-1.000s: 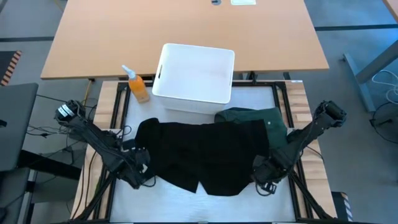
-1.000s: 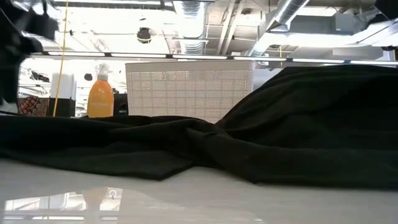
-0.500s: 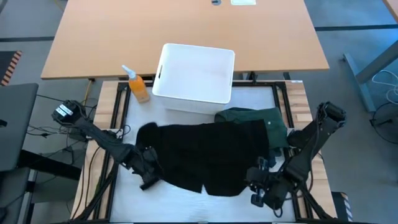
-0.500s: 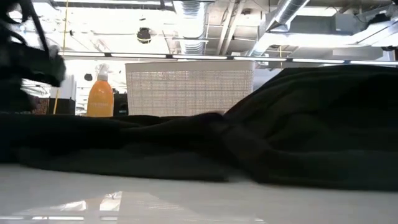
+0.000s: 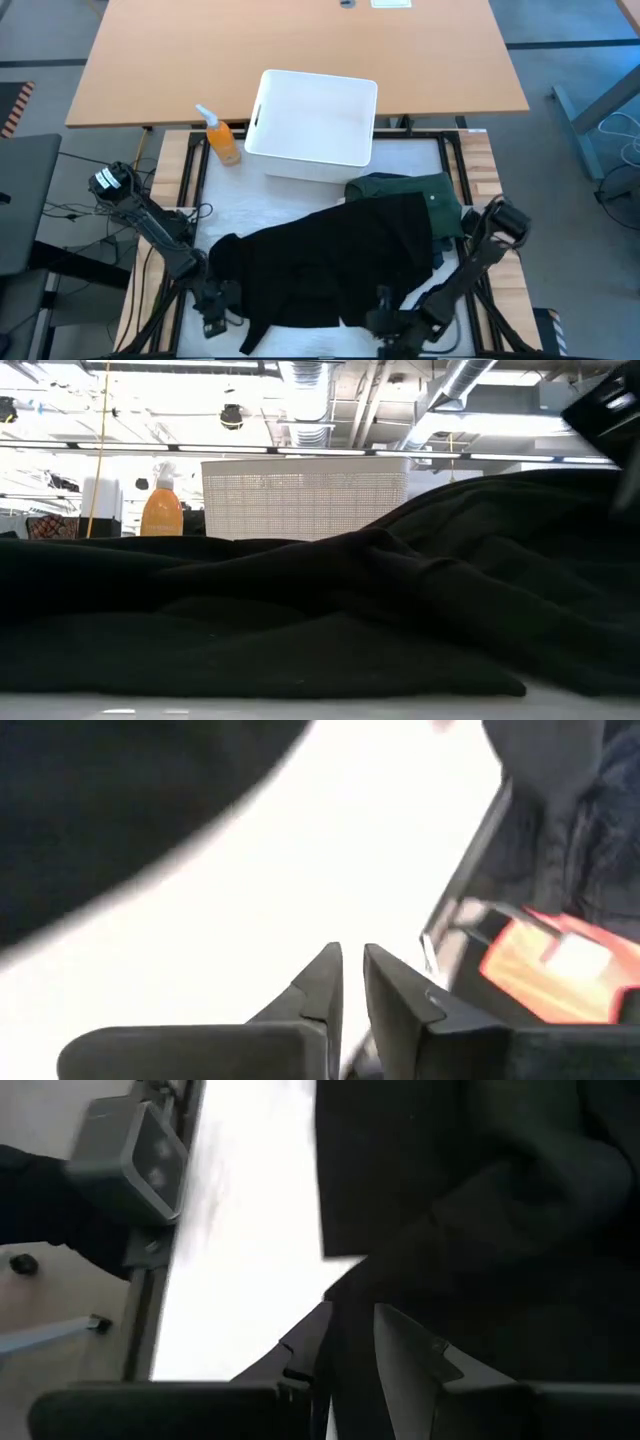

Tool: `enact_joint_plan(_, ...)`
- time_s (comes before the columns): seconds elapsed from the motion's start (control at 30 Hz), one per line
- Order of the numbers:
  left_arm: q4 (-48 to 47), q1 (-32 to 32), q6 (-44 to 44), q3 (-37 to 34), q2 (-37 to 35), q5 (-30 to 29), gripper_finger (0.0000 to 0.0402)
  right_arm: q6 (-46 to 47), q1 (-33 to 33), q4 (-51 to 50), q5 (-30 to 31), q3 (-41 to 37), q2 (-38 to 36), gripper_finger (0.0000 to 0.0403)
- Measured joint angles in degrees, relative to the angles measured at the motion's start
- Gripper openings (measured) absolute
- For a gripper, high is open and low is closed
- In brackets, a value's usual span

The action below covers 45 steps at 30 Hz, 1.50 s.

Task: Fold laundry
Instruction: Fold the black shirt from the white laundry organizer

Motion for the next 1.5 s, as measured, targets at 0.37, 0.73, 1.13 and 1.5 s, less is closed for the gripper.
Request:
enact_joint_plan(0.37,2.2,-8.8,2.2,1.6,-0.1,-9.6,0.0002,-1.6,-4.6,-3.9,-2.8,2.8,3.0,0.0102)
enact_joint_plan(0.73,-0.9,-4.8,17.6,0.8,8.8,-35.1,0.0000,4.9,-5.7,-3.3,-4.0,2.8,5.2,0.0102)
enact_joint_plan(1.13,15.3,-8.6,6.5,2.3,17.4,-0.7,0.0000,11.6,-3.1,-0.7,-16.9,5.5,5.3,0.0102)
enact_joint_plan(1.5,5.1,-10.4,2.6,6.9,17.3,4.2,0.0000,7.5,-4.3,-39.0,-19.8,25.7,5.1,0.0102)
